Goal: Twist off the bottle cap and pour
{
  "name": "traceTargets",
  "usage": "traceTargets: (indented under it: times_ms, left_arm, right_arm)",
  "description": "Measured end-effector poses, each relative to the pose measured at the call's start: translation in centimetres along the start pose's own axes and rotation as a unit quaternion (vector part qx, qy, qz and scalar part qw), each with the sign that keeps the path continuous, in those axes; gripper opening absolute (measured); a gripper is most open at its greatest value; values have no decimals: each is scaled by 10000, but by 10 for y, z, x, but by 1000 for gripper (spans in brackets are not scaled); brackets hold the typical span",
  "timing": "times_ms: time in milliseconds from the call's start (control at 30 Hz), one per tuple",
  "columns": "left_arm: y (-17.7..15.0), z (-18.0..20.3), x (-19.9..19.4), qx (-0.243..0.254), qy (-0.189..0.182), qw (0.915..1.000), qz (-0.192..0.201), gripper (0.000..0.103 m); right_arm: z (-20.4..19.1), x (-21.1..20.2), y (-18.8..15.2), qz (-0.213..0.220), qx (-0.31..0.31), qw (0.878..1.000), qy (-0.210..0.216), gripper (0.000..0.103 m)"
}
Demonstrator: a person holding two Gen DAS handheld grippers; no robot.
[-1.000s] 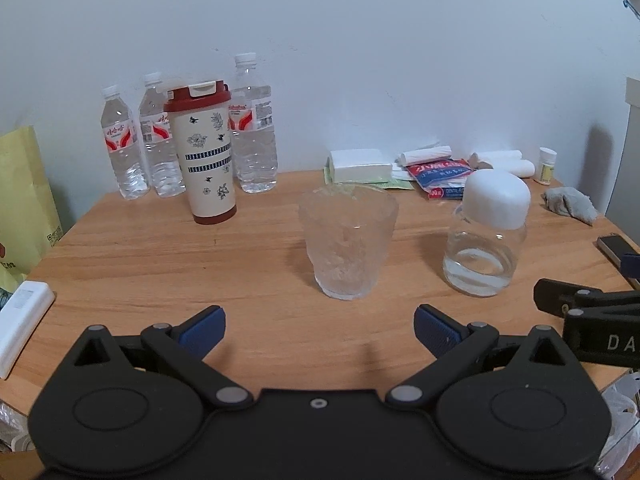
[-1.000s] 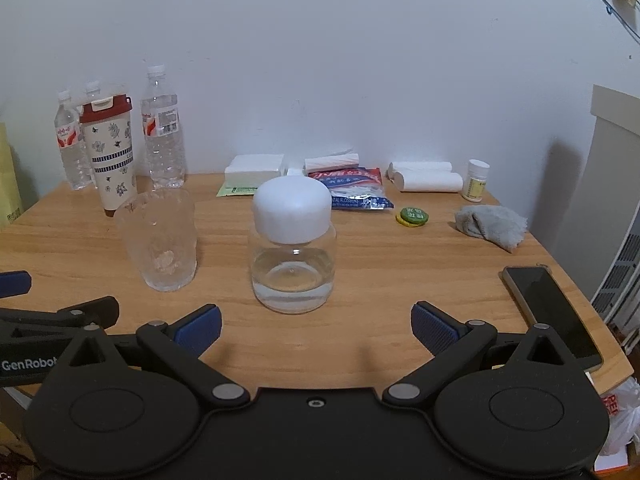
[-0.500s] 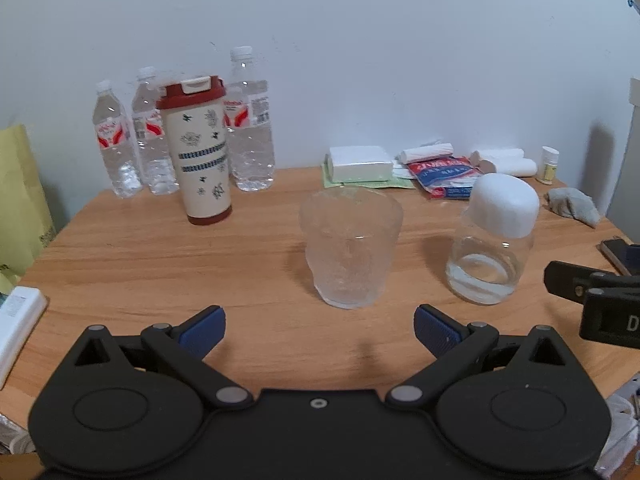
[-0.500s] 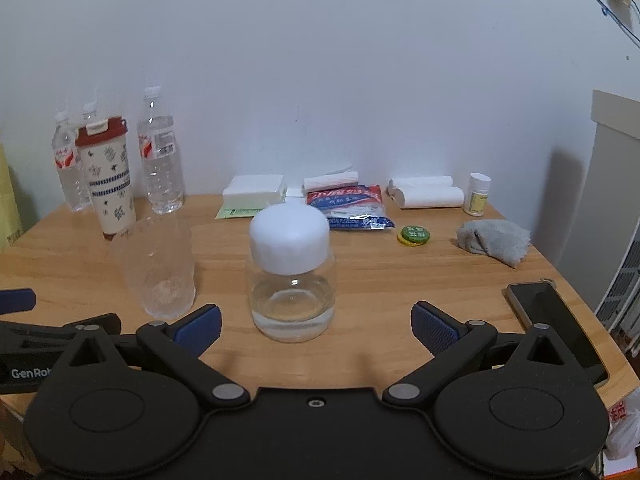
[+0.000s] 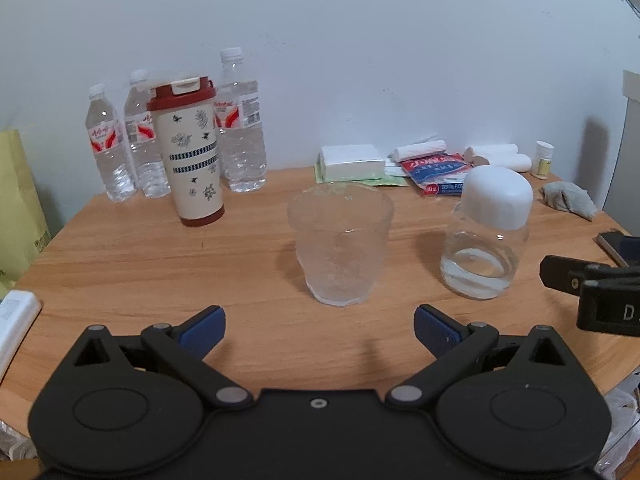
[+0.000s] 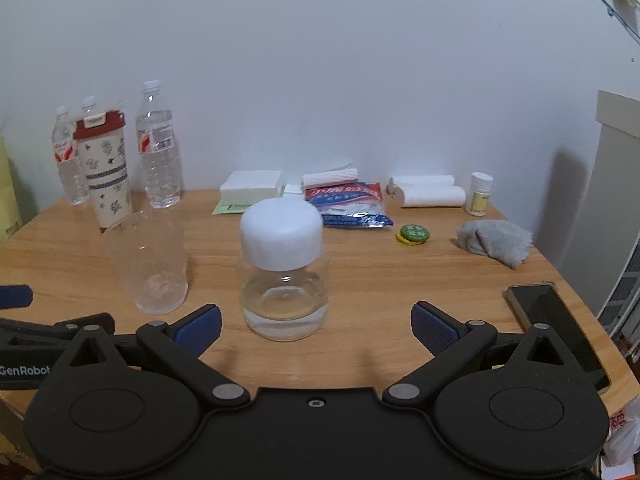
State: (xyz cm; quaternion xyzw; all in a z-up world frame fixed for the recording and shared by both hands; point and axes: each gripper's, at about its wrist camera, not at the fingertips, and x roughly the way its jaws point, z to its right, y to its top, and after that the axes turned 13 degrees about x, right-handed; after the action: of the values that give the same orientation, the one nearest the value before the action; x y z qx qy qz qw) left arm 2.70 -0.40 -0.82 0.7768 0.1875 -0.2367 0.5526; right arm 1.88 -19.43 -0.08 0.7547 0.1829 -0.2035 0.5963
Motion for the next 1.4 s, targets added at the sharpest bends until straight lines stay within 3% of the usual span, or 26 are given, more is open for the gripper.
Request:
traceTargets:
  times_ms: [133,233,767,1067,1167,1233,1400]
  left_arm:
    - [2,6,3,92,140,9999,34,102]
    - [3,6,6,45,-28,10000,24,102]
    - [5,13,12,93,-161,9998,44,102]
    - [8,39,20,534,-346,9979,113,102]
    - [8,47,24,641,-656,9957,106,102]
    - [8,50,27,626,-903,9939,72,102]
    - [9,58,34,670,-1171,9908,102,102]
  right_arm:
    - [3,10,1,-171,-39,9998,119,103]
    - [2,12,1,-66,-86,9998,157,103]
    - [3,14,3,94,-87,9994,317,103]
    - [16,11,5,228,-37,9985,496,103]
    - [25,12,8,258,63,9983,515,103]
    - [28,16,9,348,75,9989,305,103]
    - [36,21,8,616,77,9980,153,103]
